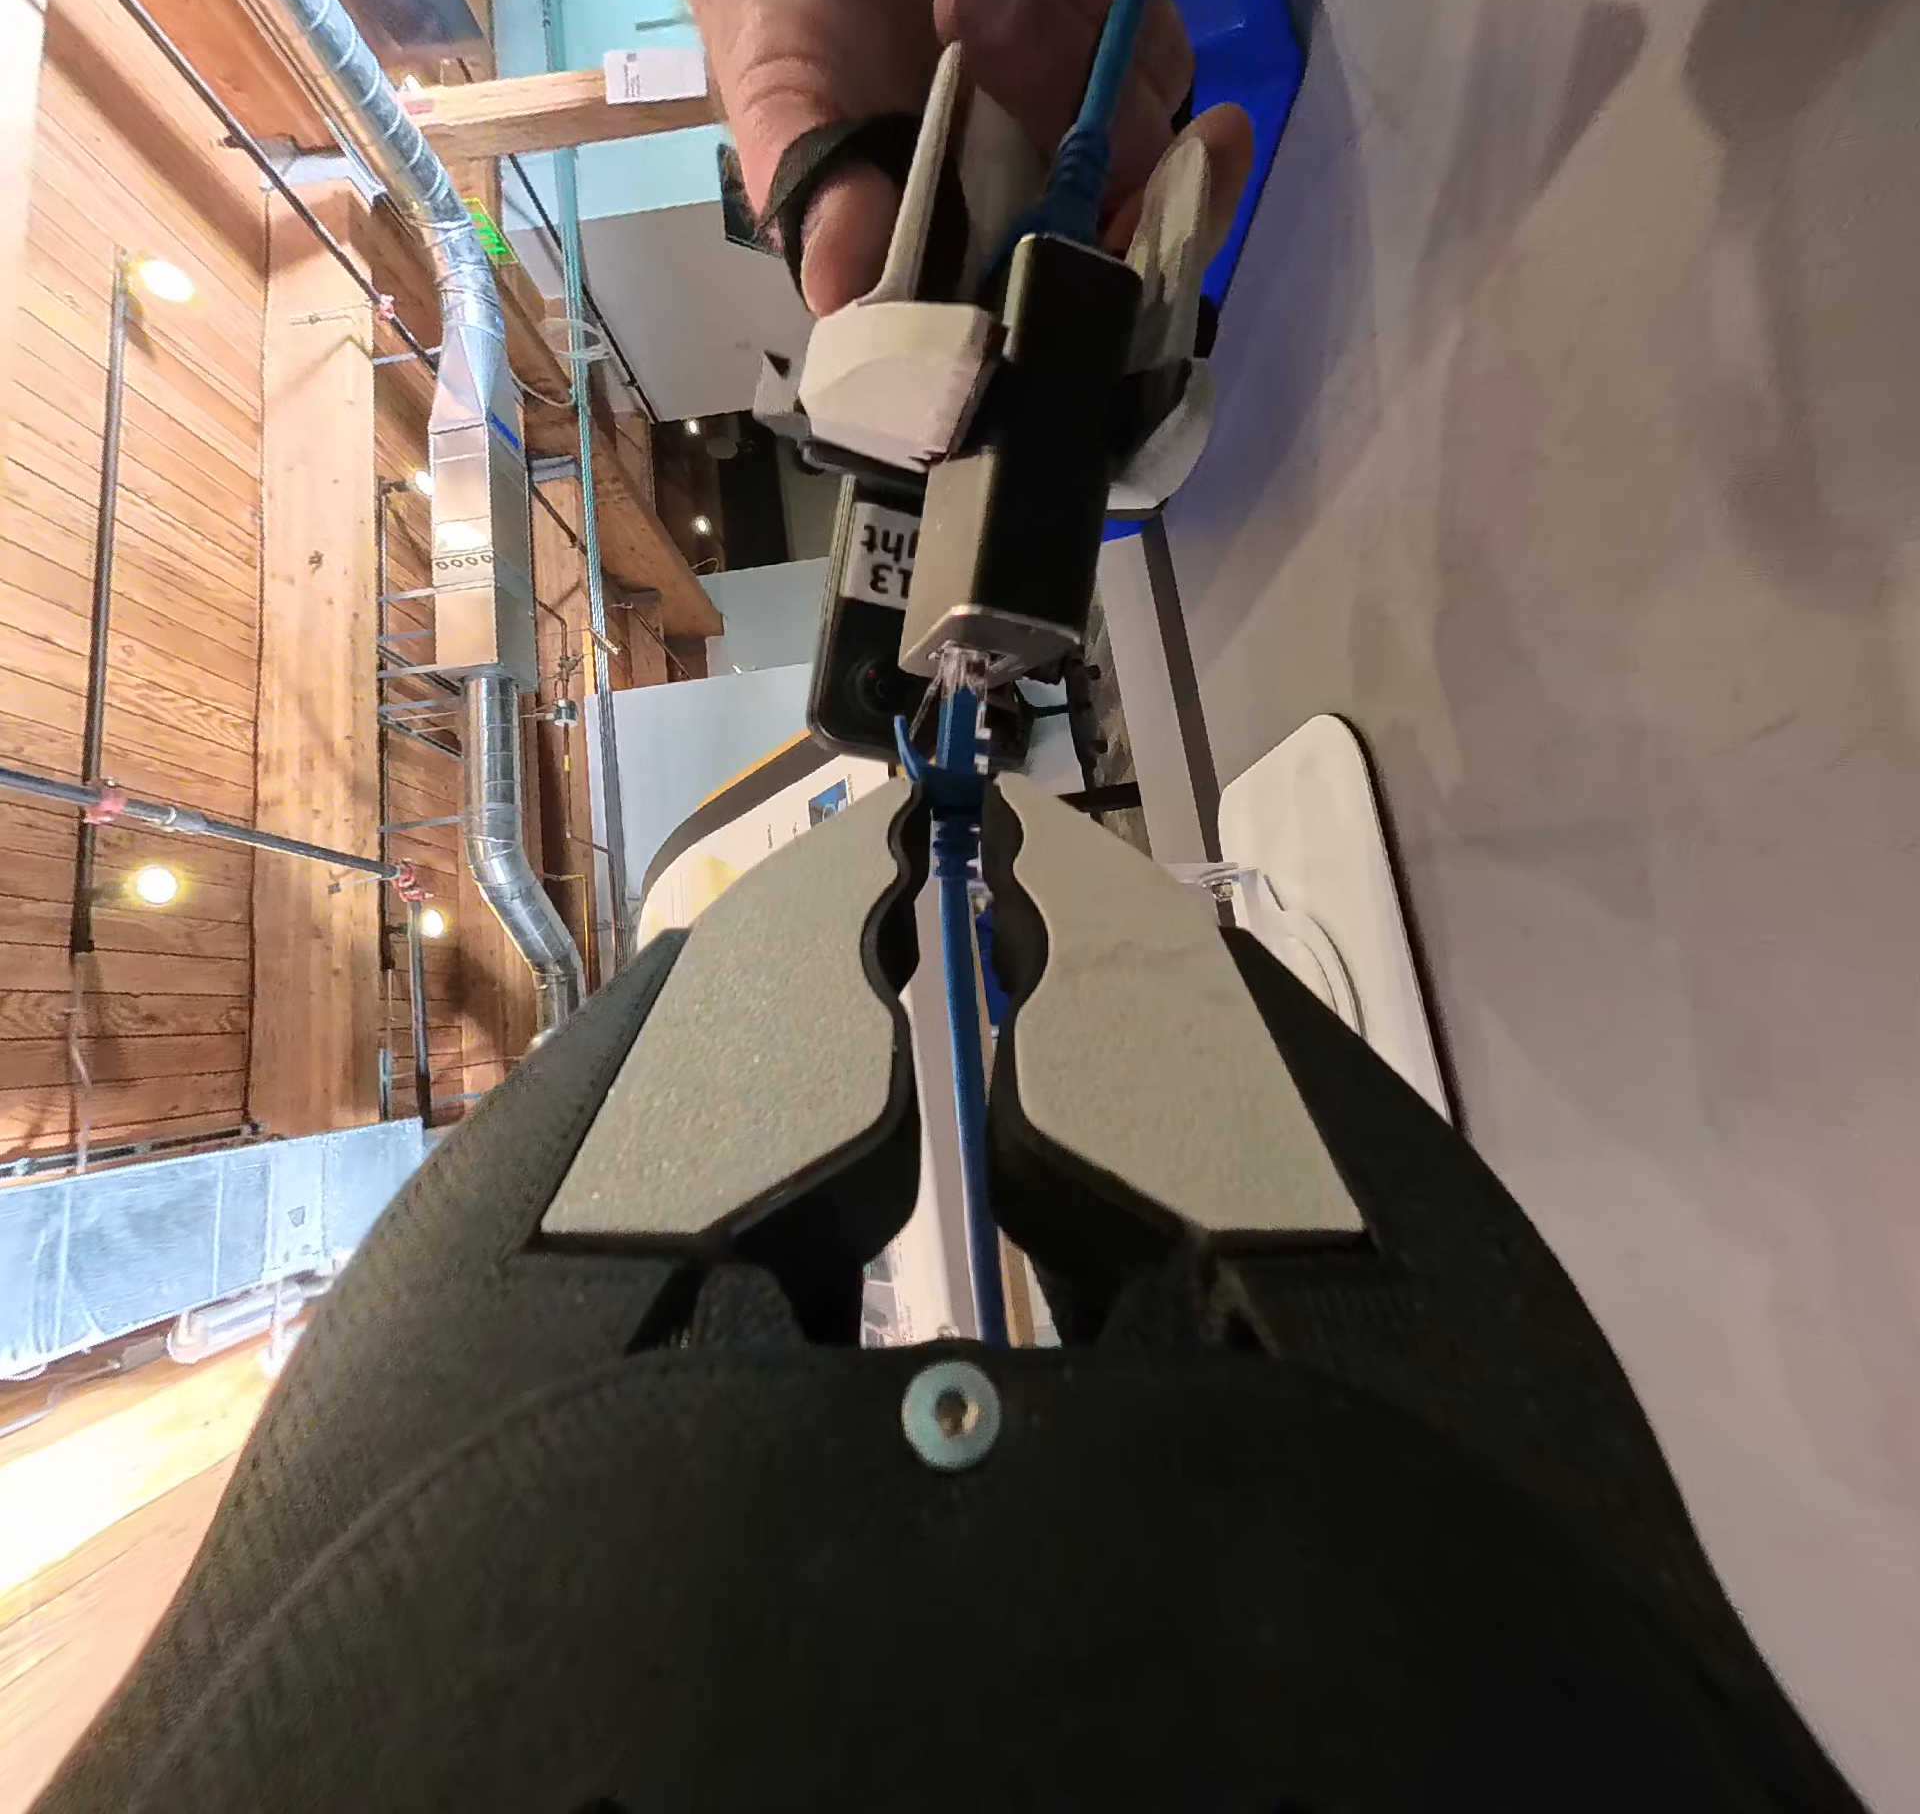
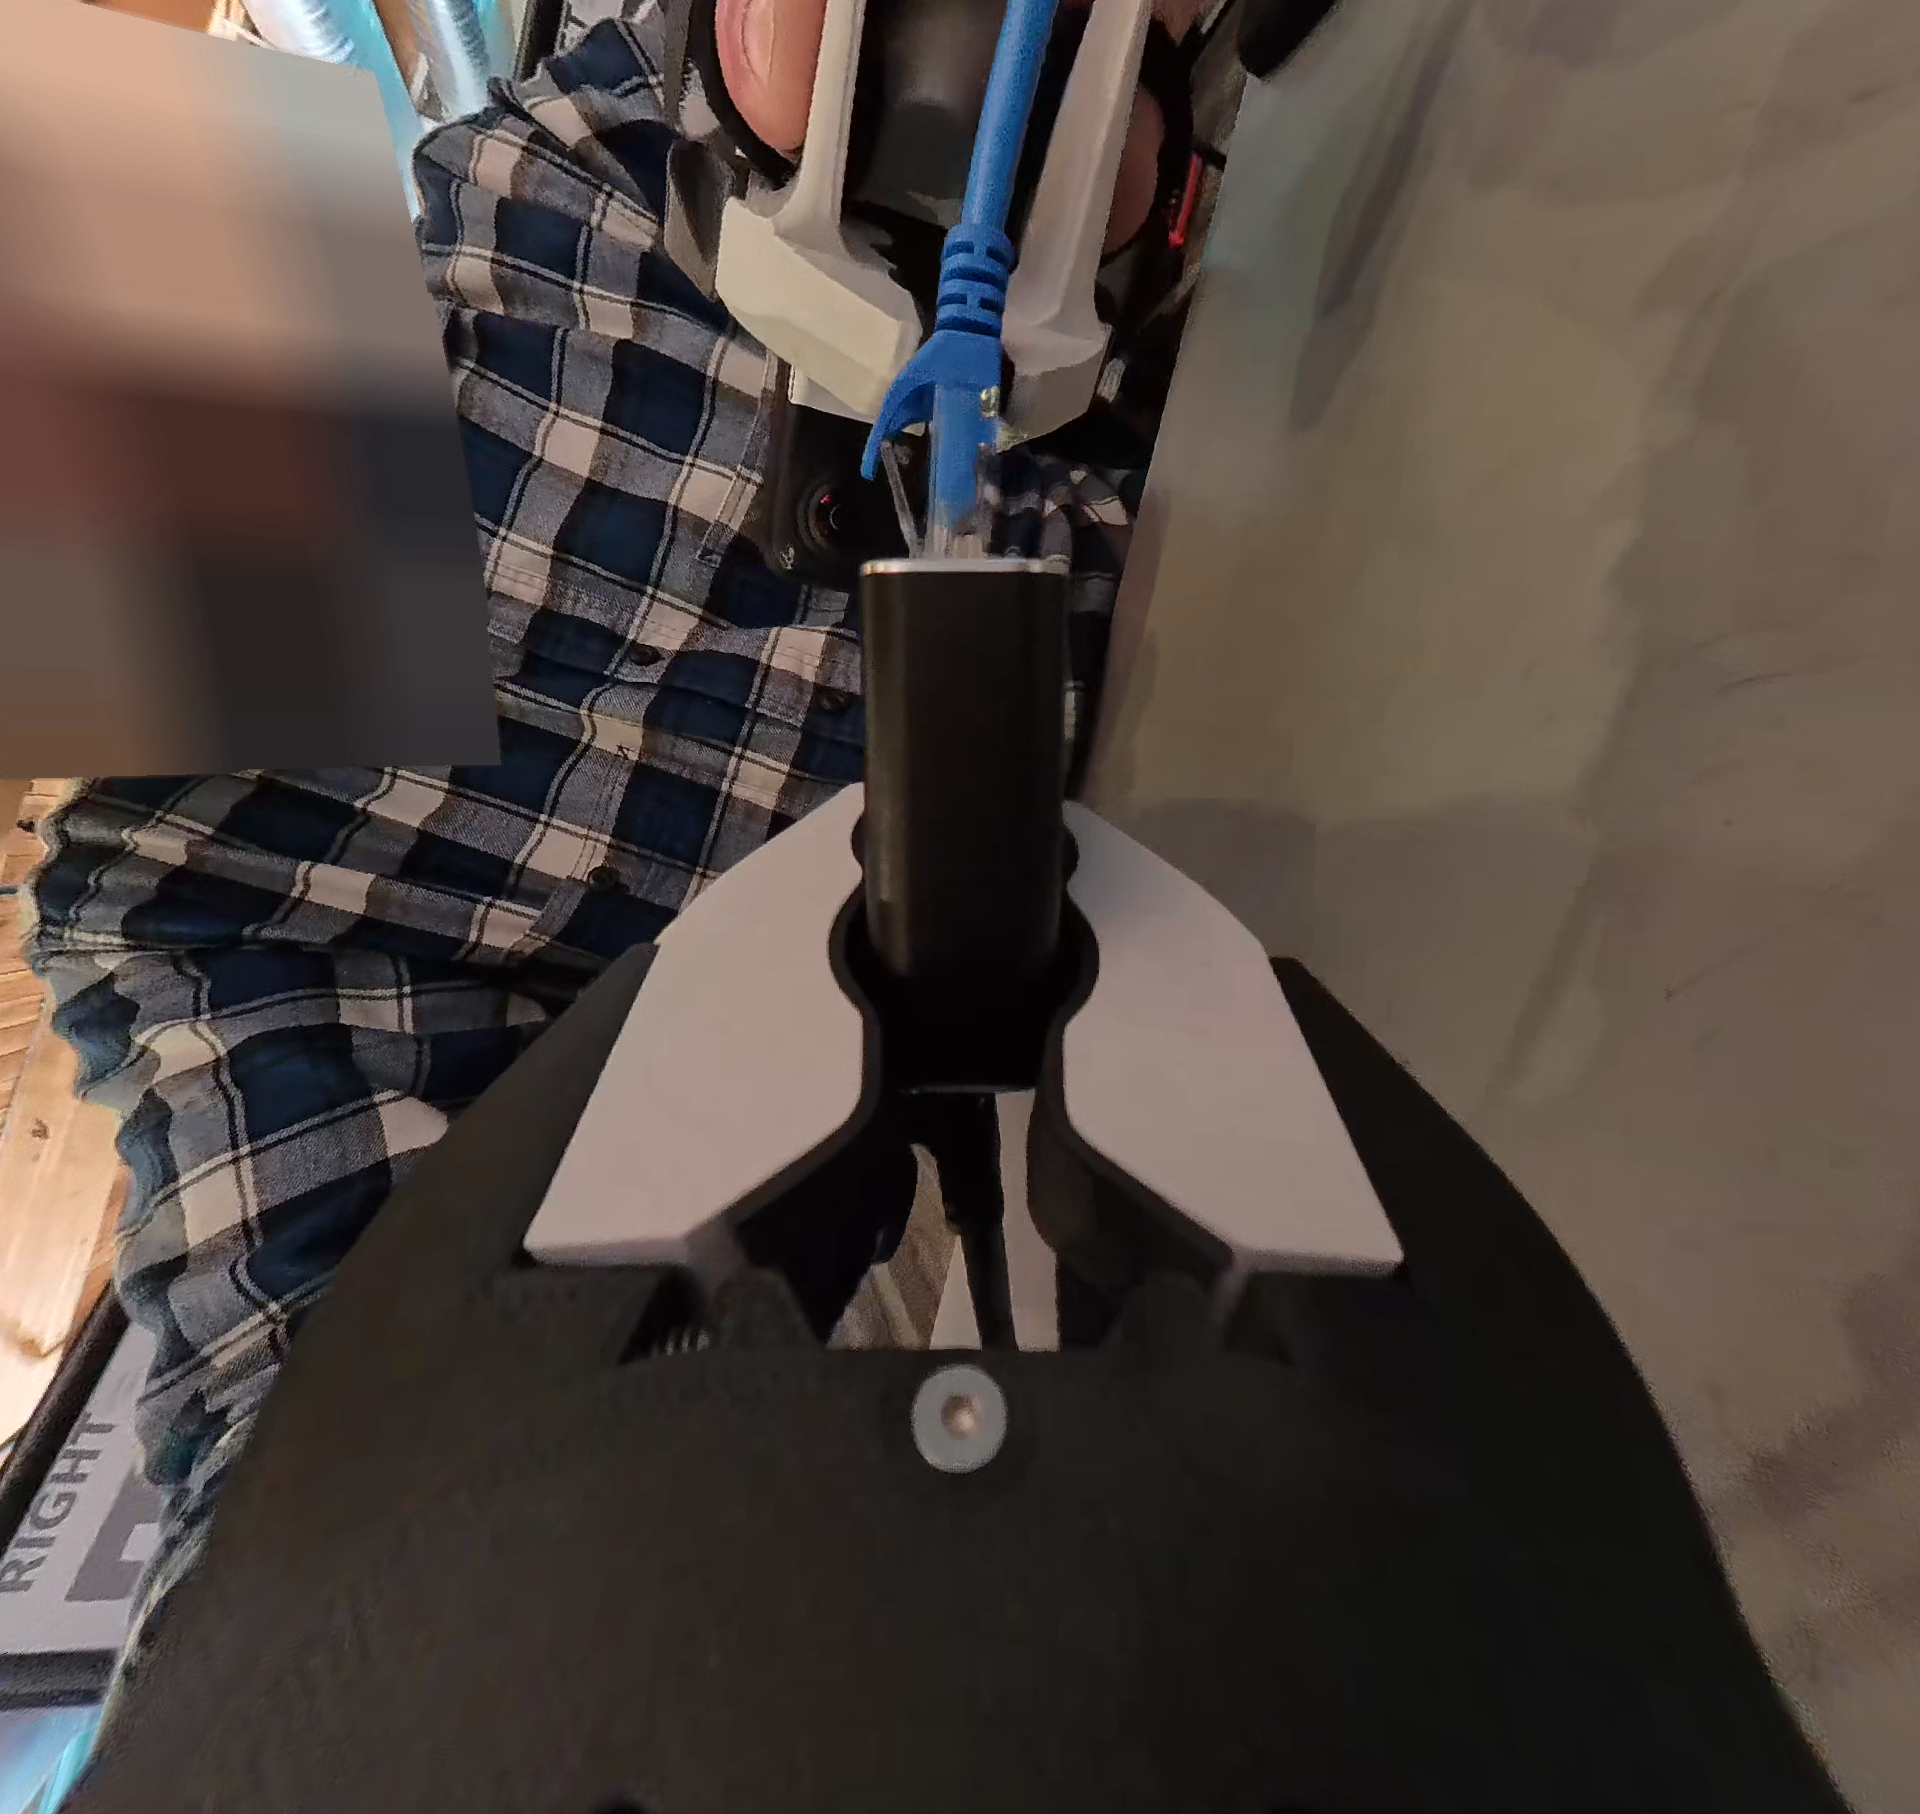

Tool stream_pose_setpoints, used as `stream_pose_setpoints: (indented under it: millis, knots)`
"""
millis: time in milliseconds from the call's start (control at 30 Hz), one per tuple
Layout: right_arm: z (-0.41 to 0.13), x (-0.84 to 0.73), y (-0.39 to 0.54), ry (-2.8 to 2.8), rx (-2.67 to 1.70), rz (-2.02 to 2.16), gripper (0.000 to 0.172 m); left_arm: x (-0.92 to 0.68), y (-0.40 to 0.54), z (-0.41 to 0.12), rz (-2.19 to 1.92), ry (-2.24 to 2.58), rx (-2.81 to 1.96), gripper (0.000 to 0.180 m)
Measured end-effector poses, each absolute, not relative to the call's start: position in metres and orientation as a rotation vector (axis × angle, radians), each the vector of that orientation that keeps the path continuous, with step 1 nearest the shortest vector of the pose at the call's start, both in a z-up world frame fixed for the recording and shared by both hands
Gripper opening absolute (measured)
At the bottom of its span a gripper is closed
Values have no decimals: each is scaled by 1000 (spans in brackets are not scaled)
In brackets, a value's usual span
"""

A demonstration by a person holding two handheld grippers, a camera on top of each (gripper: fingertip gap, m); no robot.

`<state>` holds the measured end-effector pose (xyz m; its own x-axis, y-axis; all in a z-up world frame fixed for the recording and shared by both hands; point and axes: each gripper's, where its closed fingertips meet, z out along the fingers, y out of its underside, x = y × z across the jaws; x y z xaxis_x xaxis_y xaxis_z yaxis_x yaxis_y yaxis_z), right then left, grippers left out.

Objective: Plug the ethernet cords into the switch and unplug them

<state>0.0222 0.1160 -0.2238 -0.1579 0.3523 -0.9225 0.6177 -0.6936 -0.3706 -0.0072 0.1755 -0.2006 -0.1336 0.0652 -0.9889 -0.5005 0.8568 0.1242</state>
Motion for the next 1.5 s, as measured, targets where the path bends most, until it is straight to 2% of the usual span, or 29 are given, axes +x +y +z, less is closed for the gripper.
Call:
stream_pose_setpoints:
  millis: [33, 500, 1133, 1400, 1500]
  knots:
    - [-224, 23, 115, 1112, 1883, -1945, 26, -7, 175, -201, 508, 1646, -339, 8]
    - [-232, 26, 102, 1053, 1718, -1859, 26, -9, 162, -217, 541, 1691, -275, 8]
    - [-257, 12, 91, 1144, 1653, -1780, 26, -15, 158, -243, 498, 1725, -433, 7]
    - [-251, 5, 96, 1169, 1657, -1762, 26, -25, 174, -234, 484, 1726, -537, 8]
    - [-250, 5, 102, 1185, 1705, -1749, 26, -38, 178, -219, 444, 1682, -629, 17]
